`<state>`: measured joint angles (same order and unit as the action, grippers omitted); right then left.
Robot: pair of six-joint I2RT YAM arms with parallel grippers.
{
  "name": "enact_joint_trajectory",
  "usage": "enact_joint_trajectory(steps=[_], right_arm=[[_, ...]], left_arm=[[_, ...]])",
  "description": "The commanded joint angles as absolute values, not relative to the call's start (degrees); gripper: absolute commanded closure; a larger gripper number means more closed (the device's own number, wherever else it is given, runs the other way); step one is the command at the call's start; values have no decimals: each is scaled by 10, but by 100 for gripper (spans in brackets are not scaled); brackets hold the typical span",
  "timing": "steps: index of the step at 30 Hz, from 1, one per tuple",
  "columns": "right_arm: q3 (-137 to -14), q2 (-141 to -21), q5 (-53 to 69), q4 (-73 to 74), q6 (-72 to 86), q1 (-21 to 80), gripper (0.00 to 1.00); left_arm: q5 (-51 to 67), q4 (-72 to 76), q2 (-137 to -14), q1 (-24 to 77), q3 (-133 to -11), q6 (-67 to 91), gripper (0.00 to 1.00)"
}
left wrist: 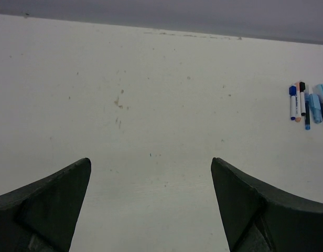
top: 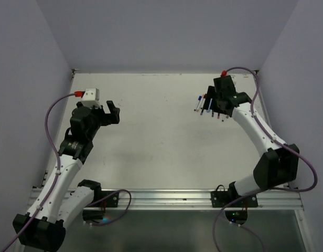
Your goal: Open the pen caps
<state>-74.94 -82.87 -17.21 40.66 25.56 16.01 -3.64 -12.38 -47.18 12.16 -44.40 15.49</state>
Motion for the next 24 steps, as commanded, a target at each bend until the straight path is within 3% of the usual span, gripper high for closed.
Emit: enact_joint_trajectory(steps=[1, 5, 14, 24], right_arm=[[-808, -914, -186, 375, 302, 158, 26], [-886, -1018, -192, 363, 311, 159, 39], [-1012, -1199, -185, 337, 329, 158, 55], [-1068, -1288, -182, 328, 337, 158, 70]], left_arm=[[-37, -61, -482, 125, -428, 154, 0], [-37, -55, -490, 125, -411, 153, 0], [-56, -55, -512, 124, -403, 149, 0], [-62, -61, -539, 120, -408, 148, 0]])
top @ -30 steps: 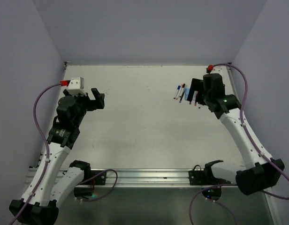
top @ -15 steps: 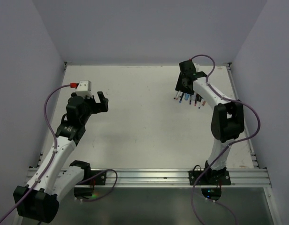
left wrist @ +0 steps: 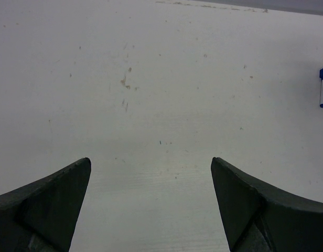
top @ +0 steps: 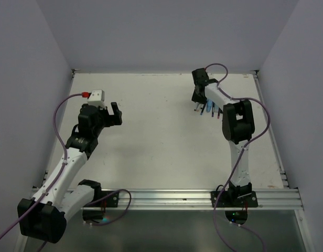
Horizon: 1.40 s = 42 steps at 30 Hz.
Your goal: Open the pen caps
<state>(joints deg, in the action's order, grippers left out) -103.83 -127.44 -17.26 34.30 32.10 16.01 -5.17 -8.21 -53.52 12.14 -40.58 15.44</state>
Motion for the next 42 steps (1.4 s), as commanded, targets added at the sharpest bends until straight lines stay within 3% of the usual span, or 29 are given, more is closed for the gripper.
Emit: enact_joint_trajectory(steps=[1, 13, 16, 19, 23, 34, 42], right_arm=[[-1069, -1291, -181, 327, 339, 158, 71], [-1077, -1338, -181, 333, 348, 158, 75], [-1072, -1342, -183, 343, 342, 160, 83], [-1051, -1334, -178, 336, 322, 169, 99], [-1000, -1273, -118, 286, 277, 193, 100], [-717, -1021, 20, 34, 239, 337, 100], [-607, -930, 25, -90, 240, 419, 100]], left_arm=[[-62, -61, -539, 120, -408, 148, 0], [-62, -62, -543, 120, -408, 148, 0], [-56, -61, -546, 120, -409, 148, 0], [-36, -57, -552, 120, -411, 154, 0], [16, -61, -582, 120, -437, 184, 0], [178, -64, -703, 127, -537, 340, 0], [136, -52, -757, 199, -570, 421, 12]])
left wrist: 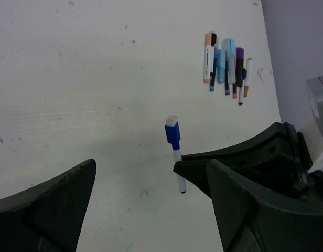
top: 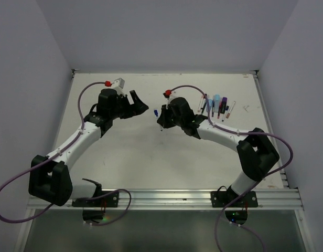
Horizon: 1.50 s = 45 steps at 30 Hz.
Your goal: Open the pen caps
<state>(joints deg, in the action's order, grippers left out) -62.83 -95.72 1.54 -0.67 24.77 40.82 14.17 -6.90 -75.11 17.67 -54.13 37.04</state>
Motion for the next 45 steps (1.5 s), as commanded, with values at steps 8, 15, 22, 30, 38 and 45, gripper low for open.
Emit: enact_joint_trajectory(steps=[8, 15, 22, 30, 38, 45], right_arm=[[-595, -918, 43, -125, 243, 440, 100], [-596, -916, 62, -139, 249, 444, 100], [-595, -912, 83, -150, 258, 446, 100], [-591, -914, 91, -168, 274, 446, 100], [-588, -921, 101, -179, 286, 447, 100], [-587, -927, 110, -195, 288, 447, 90]], left_arm=[[80, -41, -775, 250, -570, 439, 24], [48, -32, -792, 260, -563, 438, 32], [35, -18, -796, 260, -566, 432, 41], [47, -10, -801, 261, -559, 436, 49], [37, -11, -799, 261, -554, 434, 75], [39, -10, -792, 261, -551, 426, 100]])
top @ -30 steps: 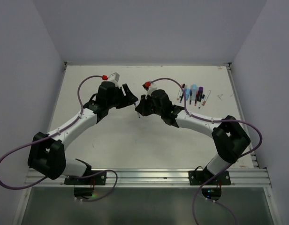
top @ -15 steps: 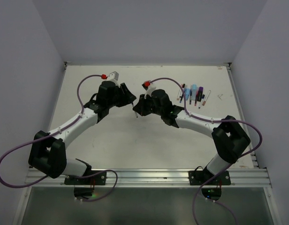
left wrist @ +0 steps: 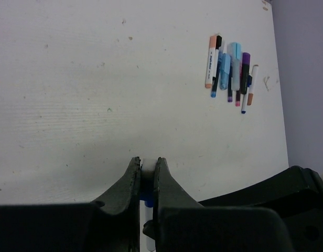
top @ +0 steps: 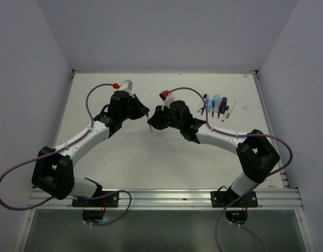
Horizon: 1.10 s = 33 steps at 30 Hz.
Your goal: Open the pen caps
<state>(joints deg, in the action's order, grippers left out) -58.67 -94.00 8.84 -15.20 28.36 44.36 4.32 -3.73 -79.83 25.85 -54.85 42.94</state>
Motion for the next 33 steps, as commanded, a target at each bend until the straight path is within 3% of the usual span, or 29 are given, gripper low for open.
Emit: enact_joint_trajectory(steps=[1, 5, 16, 22, 29, 33], right_arm=[[-591, -928, 110, -195, 288, 447, 86], [-602, -939, 113, -198, 289, 446, 77], [-614, -955, 128, -201, 284, 447, 86], [-619, -961, 139, -206, 280, 447, 71], [-624, -968, 136, -200, 272, 448, 70], [-622, -961, 129, -193, 265, 448, 87]], left_arm=[[40, -11, -790, 261, -551, 426, 100], [41, -11, -780, 261, -544, 430, 100], [26, 16, -754, 261, -533, 433, 100], [24, 27, -750, 261, -539, 434, 100], [26, 18, -746, 261, -537, 433, 100], [16, 14, -742, 261, -534, 429, 100]])
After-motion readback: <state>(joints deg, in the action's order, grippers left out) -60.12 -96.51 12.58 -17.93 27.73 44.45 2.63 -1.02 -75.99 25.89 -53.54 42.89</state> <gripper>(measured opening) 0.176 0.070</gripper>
